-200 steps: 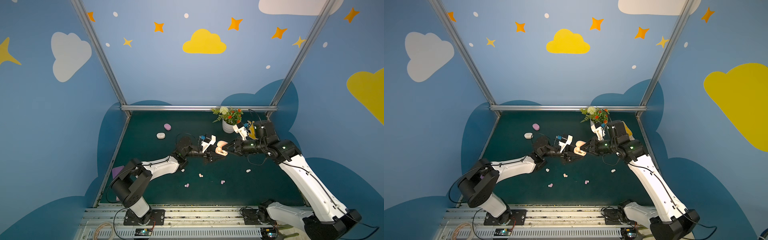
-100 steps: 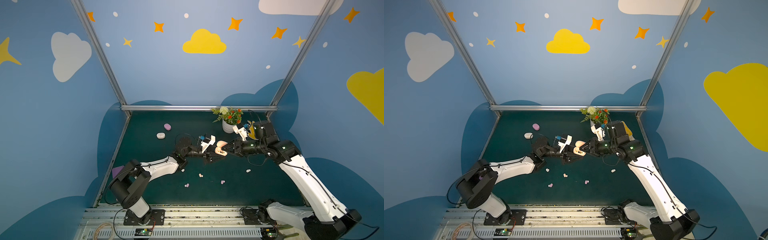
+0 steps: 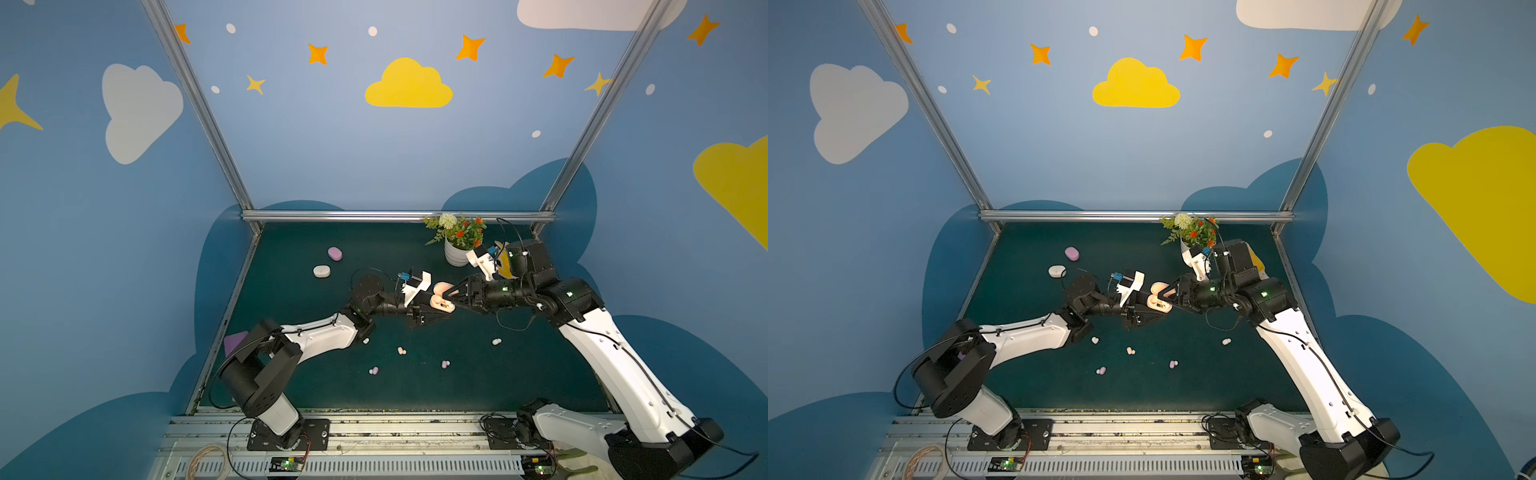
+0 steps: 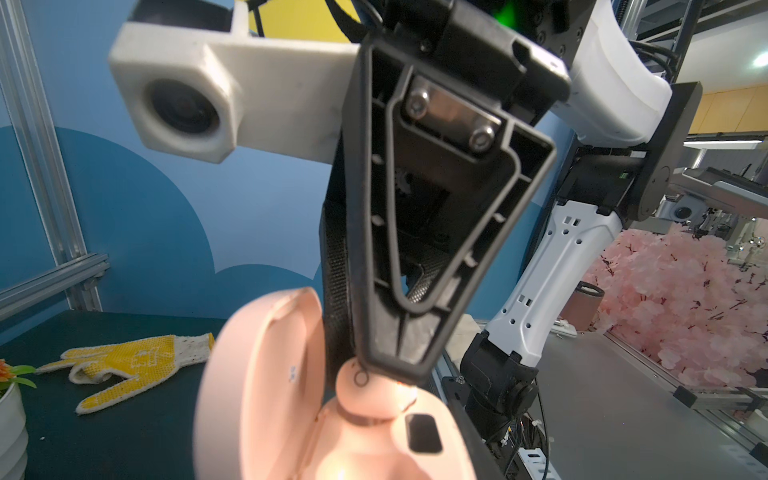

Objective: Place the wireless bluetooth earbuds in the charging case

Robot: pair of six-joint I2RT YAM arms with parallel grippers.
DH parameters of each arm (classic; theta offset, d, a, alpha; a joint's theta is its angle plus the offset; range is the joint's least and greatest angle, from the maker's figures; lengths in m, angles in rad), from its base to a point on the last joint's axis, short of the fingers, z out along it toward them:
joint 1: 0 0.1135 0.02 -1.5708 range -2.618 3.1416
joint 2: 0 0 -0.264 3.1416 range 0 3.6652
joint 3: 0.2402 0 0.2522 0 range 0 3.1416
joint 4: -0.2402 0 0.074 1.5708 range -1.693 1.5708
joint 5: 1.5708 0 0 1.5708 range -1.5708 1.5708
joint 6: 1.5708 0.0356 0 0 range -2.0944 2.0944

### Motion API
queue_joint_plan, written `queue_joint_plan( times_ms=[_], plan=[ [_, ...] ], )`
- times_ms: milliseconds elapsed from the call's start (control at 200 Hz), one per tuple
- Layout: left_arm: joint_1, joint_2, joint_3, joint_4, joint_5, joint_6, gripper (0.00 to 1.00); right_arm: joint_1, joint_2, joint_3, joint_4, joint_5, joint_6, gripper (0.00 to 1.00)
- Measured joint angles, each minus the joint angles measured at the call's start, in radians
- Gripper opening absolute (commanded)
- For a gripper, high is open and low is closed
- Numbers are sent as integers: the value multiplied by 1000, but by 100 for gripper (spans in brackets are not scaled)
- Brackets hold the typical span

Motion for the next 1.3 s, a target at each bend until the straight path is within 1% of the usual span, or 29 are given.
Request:
queue_joint_plan(
  times_ms=[145,300,486,816,981,1302],
  plan=[
    [-1,-3,0,-8,-6,6,4,5,13,11,-4,-1,0,44],
    [0,-10,0,-23,-11,13,4,10,25,29,-14,-2,-5,49],
    [-1,-13,0,-31,-14,18,4,22,37,60,-43,17,-37,60],
    [-3,-13,0,-42,-23,24,4,30,44,93,-79,52,-63,70],
    [-3,-13,0,-41,-23,26,4,31,45,114,-108,74,-69,71],
    [-4,-13,-1,-41,-26,51,4,39,45,123,-121,82,-69,71]
  ],
)
